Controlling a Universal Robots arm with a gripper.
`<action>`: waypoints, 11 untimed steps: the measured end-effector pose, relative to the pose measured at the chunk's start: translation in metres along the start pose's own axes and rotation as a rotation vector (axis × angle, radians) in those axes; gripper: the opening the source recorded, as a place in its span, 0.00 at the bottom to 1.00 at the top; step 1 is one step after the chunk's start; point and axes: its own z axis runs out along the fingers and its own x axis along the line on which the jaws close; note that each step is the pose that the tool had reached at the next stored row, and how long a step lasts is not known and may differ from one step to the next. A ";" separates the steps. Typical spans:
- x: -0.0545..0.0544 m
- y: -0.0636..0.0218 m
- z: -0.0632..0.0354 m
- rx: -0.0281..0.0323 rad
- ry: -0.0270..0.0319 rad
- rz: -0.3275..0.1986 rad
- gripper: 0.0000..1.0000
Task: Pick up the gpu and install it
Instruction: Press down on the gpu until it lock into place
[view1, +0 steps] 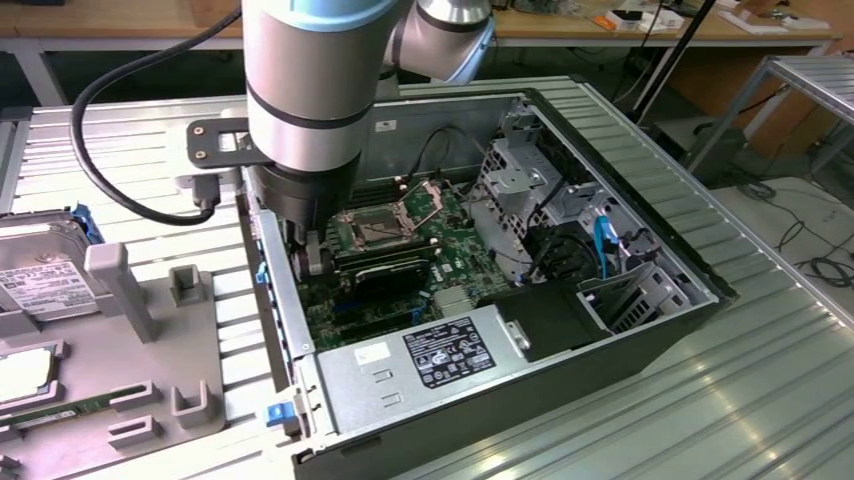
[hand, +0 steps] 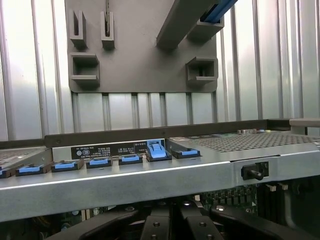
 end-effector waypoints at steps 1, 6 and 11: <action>0.000 0.0000 -0.0002 0.0001 -0.0001 0.000 0.11; -0.001 0.0002 -0.0036 -0.0019 0.0002 0.001 0.11; -0.001 0.0004 -0.0071 -0.0041 0.0003 0.004 0.11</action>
